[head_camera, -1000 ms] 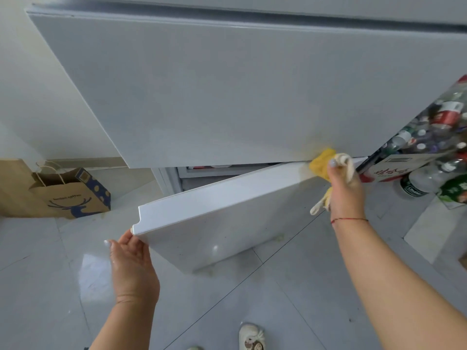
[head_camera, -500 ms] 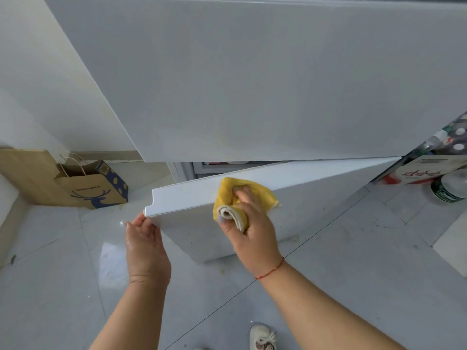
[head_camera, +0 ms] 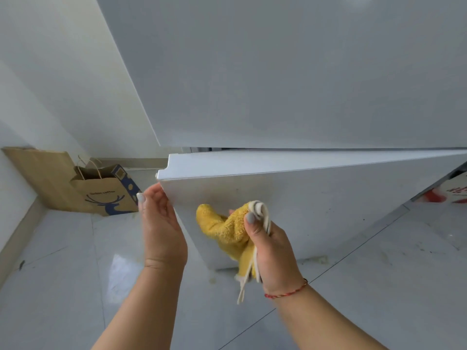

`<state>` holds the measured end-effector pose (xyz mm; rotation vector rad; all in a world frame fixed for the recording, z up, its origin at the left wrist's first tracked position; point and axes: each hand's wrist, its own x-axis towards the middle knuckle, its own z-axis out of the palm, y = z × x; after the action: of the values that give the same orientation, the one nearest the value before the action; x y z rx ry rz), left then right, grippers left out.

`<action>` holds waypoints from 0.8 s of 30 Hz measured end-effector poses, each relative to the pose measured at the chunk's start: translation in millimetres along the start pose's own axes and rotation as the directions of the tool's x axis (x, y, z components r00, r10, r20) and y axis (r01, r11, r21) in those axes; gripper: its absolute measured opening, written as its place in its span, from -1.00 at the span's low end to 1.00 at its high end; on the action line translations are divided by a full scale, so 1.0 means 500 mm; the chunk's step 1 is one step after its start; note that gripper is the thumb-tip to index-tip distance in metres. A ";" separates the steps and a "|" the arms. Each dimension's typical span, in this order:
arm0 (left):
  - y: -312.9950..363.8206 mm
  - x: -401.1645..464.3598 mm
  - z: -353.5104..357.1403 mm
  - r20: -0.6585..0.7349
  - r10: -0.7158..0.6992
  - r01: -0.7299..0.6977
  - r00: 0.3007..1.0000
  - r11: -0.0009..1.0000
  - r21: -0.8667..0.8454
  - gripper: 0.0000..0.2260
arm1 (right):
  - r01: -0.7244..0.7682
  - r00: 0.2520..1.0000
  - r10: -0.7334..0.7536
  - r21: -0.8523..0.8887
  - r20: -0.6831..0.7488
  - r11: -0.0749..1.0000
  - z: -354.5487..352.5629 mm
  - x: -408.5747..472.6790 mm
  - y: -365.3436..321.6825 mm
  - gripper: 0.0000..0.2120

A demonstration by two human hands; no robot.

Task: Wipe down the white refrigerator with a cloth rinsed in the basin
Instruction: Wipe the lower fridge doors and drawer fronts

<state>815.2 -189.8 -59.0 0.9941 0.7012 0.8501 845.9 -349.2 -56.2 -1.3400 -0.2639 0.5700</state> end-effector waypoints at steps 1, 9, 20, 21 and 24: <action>-0.006 0.008 0.002 0.017 0.025 -0.026 1.000 1.000 0.012 -0.60 | -0.013 1.000 0.013 -0.013 -0.019 1.000 -0.005 0.008 0.013 -0.28; -0.039 0.075 0.038 0.144 0.199 -0.204 0.969 0.979 0.021 -0.59 | -0.087 0.996 0.089 0.165 -0.008 0.982 -0.032 0.072 0.075 -0.26; -0.123 0.119 0.007 0.326 0.452 -0.463 0.830 0.885 -0.049 -0.50 | -0.116 0.989 0.045 0.545 0.142 0.830 -0.083 0.133 0.161 -0.49; -0.125 0.124 0.005 0.346 0.471 -0.489 0.811 0.871 -0.040 -0.52 | -0.092 0.991 0.023 0.550 0.132 0.830 -0.087 0.133 0.169 -0.47; -0.142 0.150 -0.009 0.317 0.544 -0.570 0.777 0.821 -0.012 -0.56 | 0.050 0.992 -0.107 0.591 0.062 0.805 -0.098 0.125 0.195 -0.42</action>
<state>868.8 -144.3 -134.7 1.4128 0.1588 1.1520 899.2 -345.7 -169.8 -0.6924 -0.1927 0.5832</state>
